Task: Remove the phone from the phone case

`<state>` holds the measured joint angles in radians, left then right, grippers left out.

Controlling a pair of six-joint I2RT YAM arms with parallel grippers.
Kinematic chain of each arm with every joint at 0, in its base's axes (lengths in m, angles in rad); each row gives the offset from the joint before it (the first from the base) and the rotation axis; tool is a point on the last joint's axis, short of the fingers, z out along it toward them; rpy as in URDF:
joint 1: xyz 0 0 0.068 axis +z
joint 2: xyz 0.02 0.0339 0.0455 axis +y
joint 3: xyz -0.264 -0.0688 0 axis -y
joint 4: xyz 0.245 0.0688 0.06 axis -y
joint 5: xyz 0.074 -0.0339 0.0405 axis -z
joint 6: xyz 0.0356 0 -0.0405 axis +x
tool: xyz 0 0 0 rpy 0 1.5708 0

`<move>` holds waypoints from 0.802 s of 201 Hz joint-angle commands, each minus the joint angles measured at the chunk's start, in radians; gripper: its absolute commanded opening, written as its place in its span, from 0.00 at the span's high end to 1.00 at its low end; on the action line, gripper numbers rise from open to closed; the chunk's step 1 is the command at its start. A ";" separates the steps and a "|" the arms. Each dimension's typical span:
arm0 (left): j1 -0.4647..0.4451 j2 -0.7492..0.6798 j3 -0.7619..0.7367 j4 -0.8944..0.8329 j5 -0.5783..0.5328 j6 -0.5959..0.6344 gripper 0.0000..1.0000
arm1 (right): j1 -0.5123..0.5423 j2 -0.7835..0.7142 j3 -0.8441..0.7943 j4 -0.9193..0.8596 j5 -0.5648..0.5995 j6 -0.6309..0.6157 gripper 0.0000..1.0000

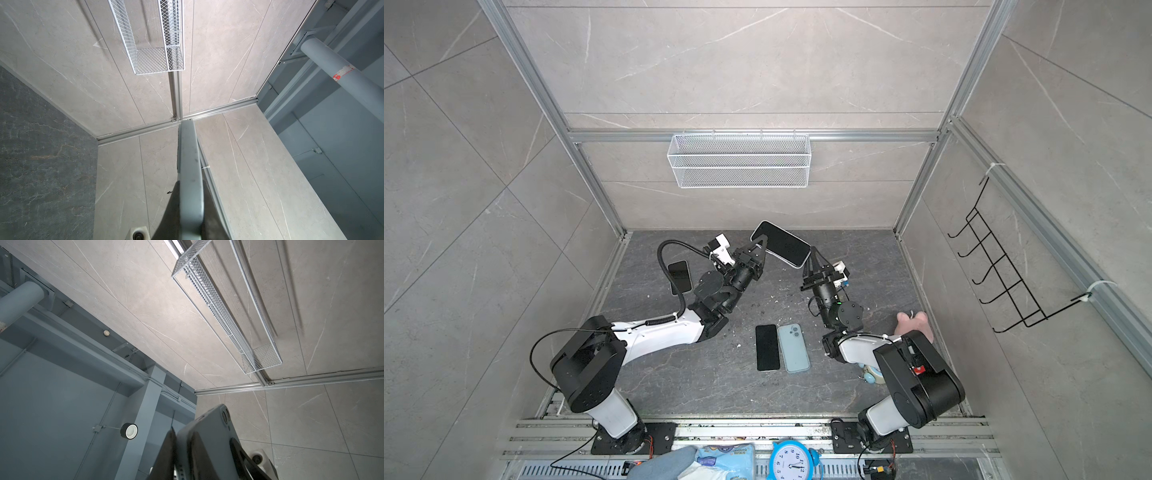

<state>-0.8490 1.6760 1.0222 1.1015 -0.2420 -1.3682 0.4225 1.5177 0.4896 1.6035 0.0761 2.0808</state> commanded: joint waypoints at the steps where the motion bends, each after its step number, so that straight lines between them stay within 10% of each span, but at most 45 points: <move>1: -0.034 -0.079 0.072 0.313 0.101 -0.062 1.00 | 0.022 0.042 -0.042 -0.135 -0.061 0.147 0.82; 87: -0.044 -0.070 0.065 0.314 0.093 -0.054 1.00 | 0.021 0.044 0.009 -0.135 -0.060 0.187 1.00; 161: -0.057 -0.070 0.128 0.315 0.088 -0.025 1.00 | 0.021 0.065 0.061 -0.136 -0.034 0.237 0.88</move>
<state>-0.8494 1.6760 1.0328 1.1229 -0.2695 -1.3556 0.4244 1.5330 0.5430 1.5959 0.0807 2.0804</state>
